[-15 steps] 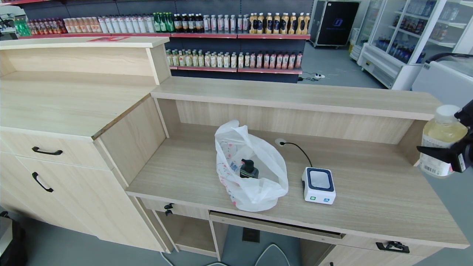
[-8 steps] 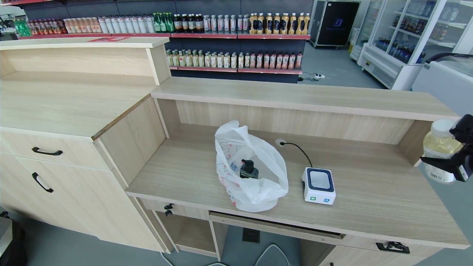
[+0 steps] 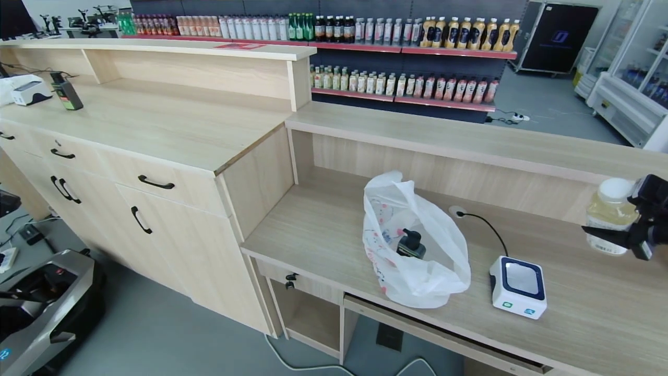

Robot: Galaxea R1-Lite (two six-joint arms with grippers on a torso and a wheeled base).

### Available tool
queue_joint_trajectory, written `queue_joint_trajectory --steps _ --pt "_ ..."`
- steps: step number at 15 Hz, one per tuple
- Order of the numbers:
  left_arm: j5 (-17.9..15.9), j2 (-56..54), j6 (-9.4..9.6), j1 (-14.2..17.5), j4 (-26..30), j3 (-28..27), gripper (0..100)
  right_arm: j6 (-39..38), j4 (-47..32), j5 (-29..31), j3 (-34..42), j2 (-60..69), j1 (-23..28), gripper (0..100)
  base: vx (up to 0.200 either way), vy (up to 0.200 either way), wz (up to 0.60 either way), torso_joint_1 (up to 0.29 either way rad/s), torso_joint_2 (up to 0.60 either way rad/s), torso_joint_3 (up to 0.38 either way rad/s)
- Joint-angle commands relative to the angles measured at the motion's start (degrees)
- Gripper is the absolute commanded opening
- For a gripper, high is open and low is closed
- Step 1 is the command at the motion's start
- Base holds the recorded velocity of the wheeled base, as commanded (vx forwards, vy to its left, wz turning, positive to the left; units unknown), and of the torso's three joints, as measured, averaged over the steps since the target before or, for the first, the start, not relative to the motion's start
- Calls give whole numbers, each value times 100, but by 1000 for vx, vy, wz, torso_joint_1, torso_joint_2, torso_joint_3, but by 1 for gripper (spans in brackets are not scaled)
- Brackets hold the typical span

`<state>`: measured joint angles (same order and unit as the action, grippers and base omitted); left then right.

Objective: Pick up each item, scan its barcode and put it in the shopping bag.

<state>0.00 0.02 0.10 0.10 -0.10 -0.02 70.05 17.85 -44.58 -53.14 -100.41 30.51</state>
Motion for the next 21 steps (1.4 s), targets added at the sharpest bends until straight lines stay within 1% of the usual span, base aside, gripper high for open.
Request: queue_joint_trajectory --steps 1,3,7,9,11,14,17,21 --pt "0 -2 -1 -1 1 -6 100 387 26 -174 -12 -268 78 0 0 0 0 -217 51 -159" --pt "0 -2 -1 -1 1 2 100 448 536 -402 40 -444 51 0 0 0 0 -183 41 -107" --pt "0 -2 -1 -1 1 -6 100 448 1019 -930 23 -910 42 0 0 0 0 -20 3 -10" --pt "0 -2 -1 -1 1 2 100 448 1072 -1184 -21 -1121 34 0 0 0 0 0 0 0" --pt "0 -2 -1 -1 1 2 100 475 1081 -1211 -153 -1253 34 0 0 0 0 0 0 0" --pt "0 -2 -1 -1 1 -6 100 642 1081 -1343 -162 -1367 -107 0 0 0 0 0 0 0" --pt "0 -2 -1 -1 1 2 100 967 1072 -1606 -179 -1472 -221 0 0 0 0 0 0 0" --pt "0 -2 -1 -1 1 -6 100 1283 1063 -1712 -109 -1569 -212 0 0 0 0 0 0 0"
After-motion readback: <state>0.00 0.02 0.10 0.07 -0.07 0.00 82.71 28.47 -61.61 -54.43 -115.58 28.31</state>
